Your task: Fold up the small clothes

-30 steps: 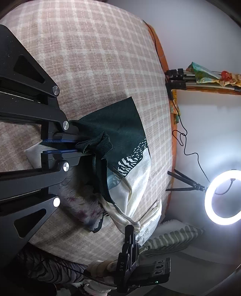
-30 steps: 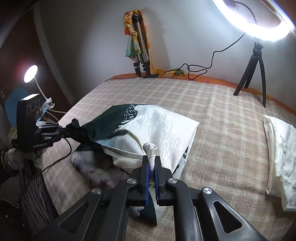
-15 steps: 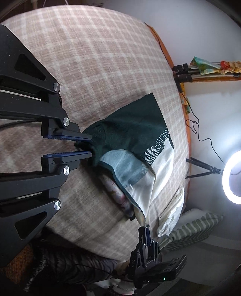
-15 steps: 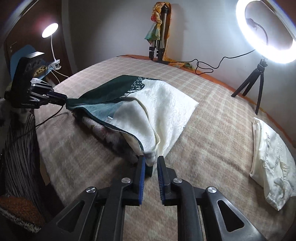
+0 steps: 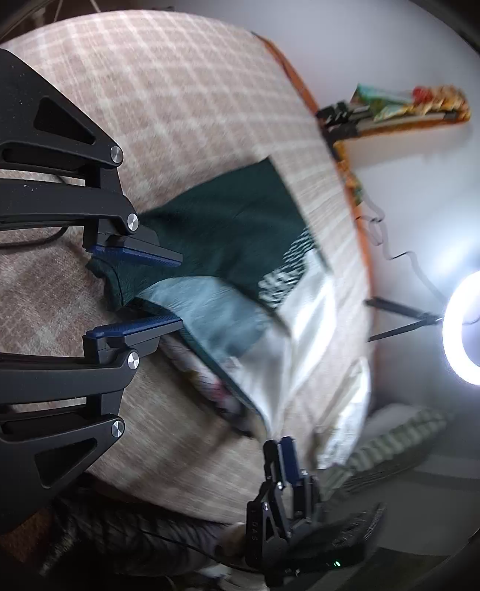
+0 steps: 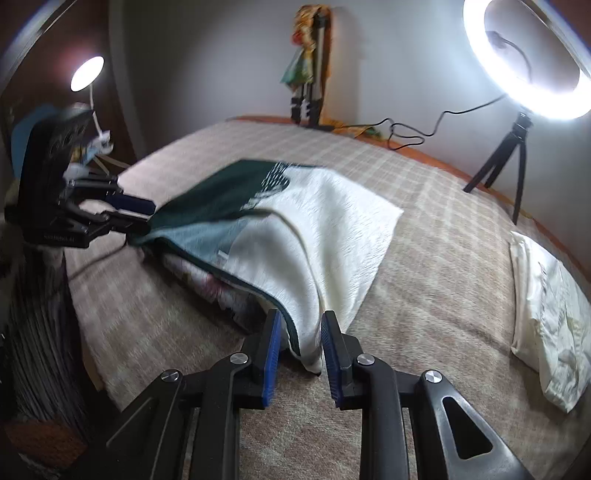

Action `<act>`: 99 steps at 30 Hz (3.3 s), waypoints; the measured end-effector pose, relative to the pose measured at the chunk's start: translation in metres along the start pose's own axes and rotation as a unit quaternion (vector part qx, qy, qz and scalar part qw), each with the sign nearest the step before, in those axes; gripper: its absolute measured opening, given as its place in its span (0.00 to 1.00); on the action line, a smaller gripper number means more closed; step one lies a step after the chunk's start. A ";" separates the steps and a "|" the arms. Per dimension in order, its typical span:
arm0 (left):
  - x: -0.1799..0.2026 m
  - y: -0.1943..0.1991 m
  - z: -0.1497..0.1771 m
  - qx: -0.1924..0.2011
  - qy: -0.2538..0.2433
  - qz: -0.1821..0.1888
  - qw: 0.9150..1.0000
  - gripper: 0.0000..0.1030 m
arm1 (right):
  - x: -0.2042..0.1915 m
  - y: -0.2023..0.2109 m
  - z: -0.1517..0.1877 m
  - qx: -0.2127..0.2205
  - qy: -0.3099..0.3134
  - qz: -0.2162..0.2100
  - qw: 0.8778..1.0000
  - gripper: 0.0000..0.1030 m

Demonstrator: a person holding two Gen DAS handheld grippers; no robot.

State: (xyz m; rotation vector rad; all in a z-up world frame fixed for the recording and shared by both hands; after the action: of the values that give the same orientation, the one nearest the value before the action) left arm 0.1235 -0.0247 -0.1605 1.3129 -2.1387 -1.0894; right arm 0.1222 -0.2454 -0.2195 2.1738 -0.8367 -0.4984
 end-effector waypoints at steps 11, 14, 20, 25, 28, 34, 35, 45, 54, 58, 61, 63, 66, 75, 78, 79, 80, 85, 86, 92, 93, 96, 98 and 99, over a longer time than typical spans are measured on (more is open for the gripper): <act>-0.019 0.009 0.035 -0.057 0.015 0.022 0.998 0.25 | -0.001 0.003 0.019 -0.087 0.059 -0.019 0.994 0.14; -0.026 0.022 0.021 -0.033 0.034 0.028 0.998 0.25 | 0.011 0.022 -0.004 -0.030 0.019 -0.047 0.998 0.14; -0.041 0.030 -0.034 0.026 0.068 0.015 0.997 0.25 | 0.039 0.016 -0.071 0.054 -0.050 -0.050 0.996 0.14; -0.051 0.004 -0.065 0.043 0.108 0.013 0.993 0.25 | 0.052 -0.032 -0.121 0.061 -0.082 -0.061 0.993 0.14; -0.050 -0.022 -0.071 0.032 0.115 0.012 0.993 0.25 | 0.052 -0.067 -0.137 0.042 -0.086 -0.061 0.994 0.13; -0.050 -0.063 -0.061 -0.005 0.101 -0.010 0.995 0.25 | 0.059 -0.123 -0.144 0.003 -0.103 -0.082 0.991 0.13; -0.053 -0.067 -0.058 -0.010 0.106 -0.011 0.994 0.25 | 0.062 -0.131 -0.141 -0.005 -0.109 -0.086 0.990 0.13; -0.057 -0.065 -0.031 -0.021 0.100 -0.026 0.994 0.25 | 0.086 -0.136 -0.119 -0.022 -0.142 -0.096 0.985 0.15; -0.070 -0.033 -0.010 -0.019 0.149 -0.027 0.988 0.31 | 0.132 -0.075 -0.075 -0.001 -0.211 -0.058 0.976 0.23; -0.082 -0.007 0.002 -0.007 0.216 0.001 0.976 0.43 | 0.125 -0.044 -0.062 0.013 -0.228 -0.083 0.970 0.26; -0.089 0.005 0.015 -0.008 0.265 0.033 0.964 0.46 | 0.110 -0.032 -0.054 0.009 -0.226 -0.104 0.969 0.39; -0.092 0.004 0.020 -0.017 0.289 0.050 0.956 0.49 | 0.103 -0.030 -0.047 0.003 -0.229 -0.114 0.967 0.44; -0.094 0.002 0.030 -0.026 0.323 0.071 0.943 0.49 | 0.099 -0.034 -0.033 -0.003 -0.248 -0.134 0.959 0.45; -0.084 -0.006 0.052 -0.047 0.385 0.118 0.914 0.49 | 0.123 -0.046 -0.008 0.005 -0.325 -0.159 0.932 0.45; -0.079 -0.009 0.061 -0.054 0.402 0.128 0.905 0.49 | 0.133 -0.049 -0.008 0.014 -0.349 -0.171 0.921 0.45; -0.079 -0.010 0.063 -0.056 0.409 0.132 0.901 0.49 | 0.136 -0.050 -0.008 0.016 -0.354 -0.175 0.919 0.45; -0.079 -0.011 0.066 -0.059 0.417 0.137 0.897 0.49 | 0.138 -0.051 -0.009 0.016 -0.356 -0.178 0.917 0.45; -0.079 -0.011 0.071 -0.057 0.432 0.144 0.888 0.49 | 0.142 -0.055 -0.009 0.016 -0.356 -0.183 0.916 0.45; -0.080 -0.011 0.072 -0.056 0.437 0.145 0.886 0.49 | 0.142 -0.056 -0.010 0.016 -0.355 -0.183 0.917 0.46; -0.081 -0.008 0.073 -0.057 0.441 0.145 0.884 0.52 | 0.141 -0.059 -0.014 0.015 -0.344 -0.186 0.920 0.50; -0.081 -0.008 0.074 -0.055 0.445 0.148 0.881 0.54 | 0.141 -0.060 -0.015 0.015 -0.344 -0.188 0.920 0.51; -0.079 -0.010 0.074 -0.052 0.454 0.160 0.875 0.55 | 0.143 -0.064 -0.018 0.016 -0.347 -0.195 0.917 0.51; -0.076 -0.011 0.074 -0.049 0.455 0.167 0.873 0.56 | 0.144 -0.066 -0.019 0.017 -0.352 -0.201 0.914 0.51; -0.075 -0.011 0.073 -0.048 0.453 0.168 0.874 0.56 | 0.145 -0.068 -0.021 0.019 -0.352 -0.203 0.913 0.51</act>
State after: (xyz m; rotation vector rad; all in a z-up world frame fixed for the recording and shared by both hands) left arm 0.1158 0.0677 -0.2101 1.0369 -1.4737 -0.3019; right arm 0.2648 -0.3013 -0.2699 2.2145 -0.7399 -1.5508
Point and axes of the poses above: each gripper's, at about its wrist camera, not at the fingertips, and y roughly against the way its jaws point, x to its right, z to its underside, the point moved 2 cm from there along -y, roughly the way its jaws point, and after that the axes turned 8 degrees about -z, right-handed, at the moved point
